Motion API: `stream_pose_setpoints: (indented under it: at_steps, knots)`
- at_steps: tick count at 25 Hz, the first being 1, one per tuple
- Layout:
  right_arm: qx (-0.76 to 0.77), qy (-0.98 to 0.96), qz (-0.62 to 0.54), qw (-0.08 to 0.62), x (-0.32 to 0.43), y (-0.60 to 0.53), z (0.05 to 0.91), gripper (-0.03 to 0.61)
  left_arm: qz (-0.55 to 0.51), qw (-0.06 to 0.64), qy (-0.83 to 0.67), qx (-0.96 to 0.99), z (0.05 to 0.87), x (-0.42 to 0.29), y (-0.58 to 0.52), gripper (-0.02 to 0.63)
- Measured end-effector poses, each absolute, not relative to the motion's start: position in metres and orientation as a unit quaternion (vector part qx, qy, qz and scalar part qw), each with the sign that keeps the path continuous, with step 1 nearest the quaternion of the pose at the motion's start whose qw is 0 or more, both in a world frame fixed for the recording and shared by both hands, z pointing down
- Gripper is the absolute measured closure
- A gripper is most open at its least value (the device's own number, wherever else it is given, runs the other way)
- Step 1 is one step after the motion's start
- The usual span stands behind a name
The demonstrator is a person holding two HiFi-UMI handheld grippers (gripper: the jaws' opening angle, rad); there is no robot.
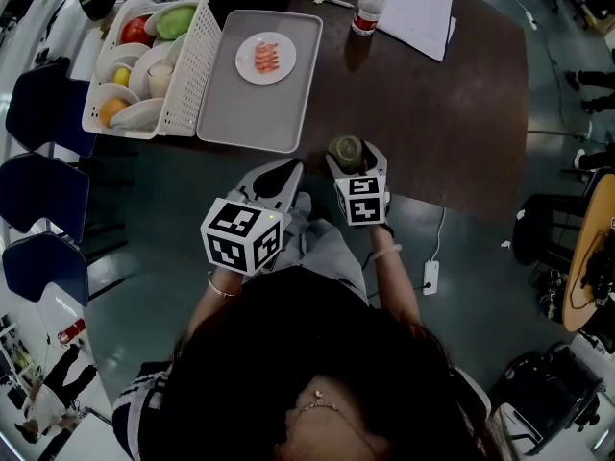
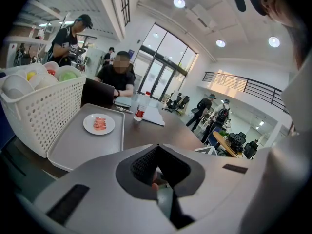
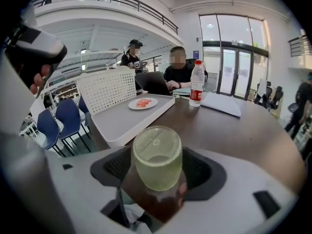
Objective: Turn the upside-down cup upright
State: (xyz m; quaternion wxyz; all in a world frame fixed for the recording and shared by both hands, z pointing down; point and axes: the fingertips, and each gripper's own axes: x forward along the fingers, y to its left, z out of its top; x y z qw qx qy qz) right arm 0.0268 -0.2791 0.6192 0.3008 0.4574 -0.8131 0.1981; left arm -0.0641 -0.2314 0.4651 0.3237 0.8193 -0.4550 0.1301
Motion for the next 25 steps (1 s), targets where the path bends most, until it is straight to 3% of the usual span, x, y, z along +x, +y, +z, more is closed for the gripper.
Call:
stream_pose_setpoints:
  at_steps: [6,25]
  knots:
    - [0.465,-0.801,0.199,0.319,0.032,-0.279,0.627,0.259,0.131,0.323,-0.458,0.818,0.467,-0.068,-0.234,0.611]
    - [0.497,-0.807,0.184,0.261,0.04,-0.275,0.563,0.261,0.11,0.302,-0.448,0.834,0.447,-0.065,-0.226,0.611]
